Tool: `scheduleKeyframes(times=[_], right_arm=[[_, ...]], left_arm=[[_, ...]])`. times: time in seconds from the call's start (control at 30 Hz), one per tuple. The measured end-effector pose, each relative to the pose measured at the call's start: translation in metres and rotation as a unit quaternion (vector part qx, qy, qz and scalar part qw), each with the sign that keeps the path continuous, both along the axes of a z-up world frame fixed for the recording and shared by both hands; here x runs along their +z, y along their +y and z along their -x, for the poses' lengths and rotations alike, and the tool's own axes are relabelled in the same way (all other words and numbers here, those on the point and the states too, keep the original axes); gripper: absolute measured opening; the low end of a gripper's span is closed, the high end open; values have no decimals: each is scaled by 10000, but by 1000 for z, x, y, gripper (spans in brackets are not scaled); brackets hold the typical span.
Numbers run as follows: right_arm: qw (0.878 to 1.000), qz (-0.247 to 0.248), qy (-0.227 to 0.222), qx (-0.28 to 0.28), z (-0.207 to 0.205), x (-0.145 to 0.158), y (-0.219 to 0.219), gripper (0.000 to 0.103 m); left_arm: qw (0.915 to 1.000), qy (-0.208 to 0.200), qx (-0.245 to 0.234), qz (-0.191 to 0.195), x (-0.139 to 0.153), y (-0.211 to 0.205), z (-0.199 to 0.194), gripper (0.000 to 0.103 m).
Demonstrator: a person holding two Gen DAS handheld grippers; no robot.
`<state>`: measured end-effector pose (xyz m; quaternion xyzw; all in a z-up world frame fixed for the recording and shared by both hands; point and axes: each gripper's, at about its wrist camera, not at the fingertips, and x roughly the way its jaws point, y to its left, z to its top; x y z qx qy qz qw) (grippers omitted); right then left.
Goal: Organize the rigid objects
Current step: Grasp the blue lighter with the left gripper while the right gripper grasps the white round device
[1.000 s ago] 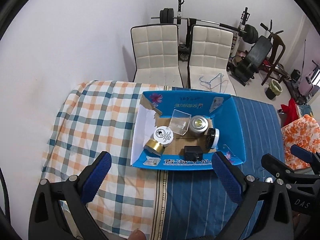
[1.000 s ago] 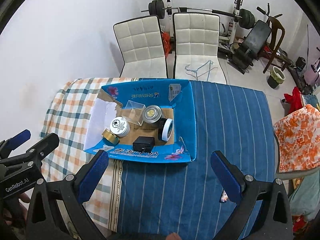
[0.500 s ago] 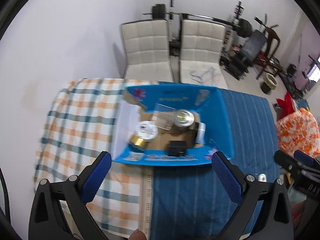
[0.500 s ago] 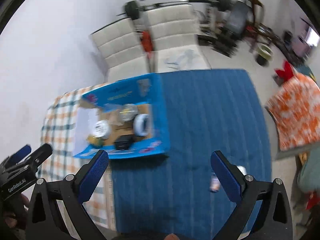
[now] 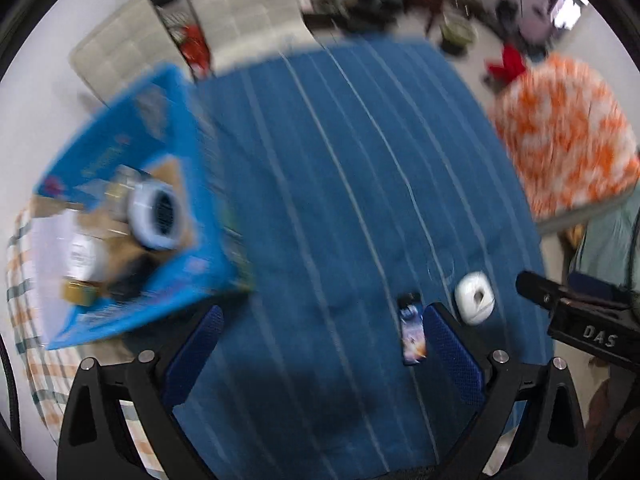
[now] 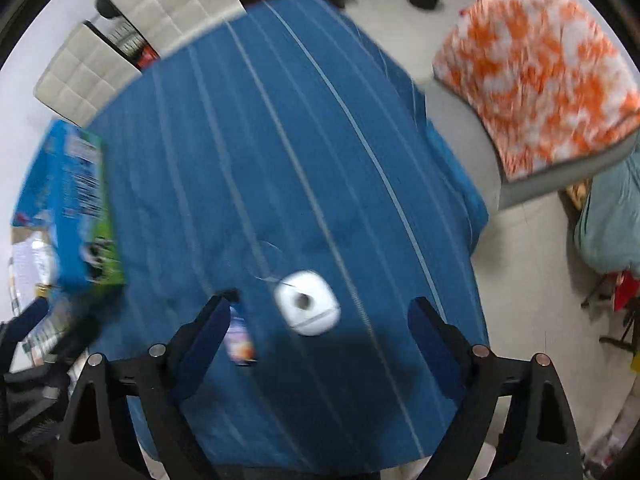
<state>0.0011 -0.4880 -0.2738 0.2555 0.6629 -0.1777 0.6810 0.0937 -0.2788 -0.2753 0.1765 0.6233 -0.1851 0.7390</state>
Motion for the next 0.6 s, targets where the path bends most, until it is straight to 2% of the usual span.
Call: scheduleKeyframes(times=[0.07,0.2,0.23,0.27,0.3,0.33,0.43,0.47,0.53,0.6], right_arm=[[9999,-102,74,-10,7,-18,-9,92],[9997,-222,92,1,10,-36,-17,92],[9997,-243,88,18,8,-38,-18,92],[9996,-272,77,39,8,-41,-18,92],[9994,-332,63,61,7,-46,-18,92],[9992,-384,71,77,6,-49,-17,92],[9985,-509,65,165,2,-57,-10,92],[9984,-534,61,185,1,-61,-11,92],[9979,-586,79,253,-2,-66,-3,92],[9974,-647,113,300,-4,-71,5,92]], left_arm=[[9992,347,-135,-108,-36,-22,8,90],[9958,895,-84,-175,-84,-43,19,87],[9942,1055,-46,-192,-95,-47,21,82],[9932,1147,-12,-221,-102,-49,23,67],[9918,1250,20,-282,-112,-52,25,61],[9912,1292,32,-295,-116,-53,26,60],[9940,1000,-113,-429,-116,-61,33,54],[9944,960,-145,-419,-115,-62,34,47],[9955,845,-153,-400,-111,-61,38,24],[9956,817,-54,-460,-108,-53,38,23]])
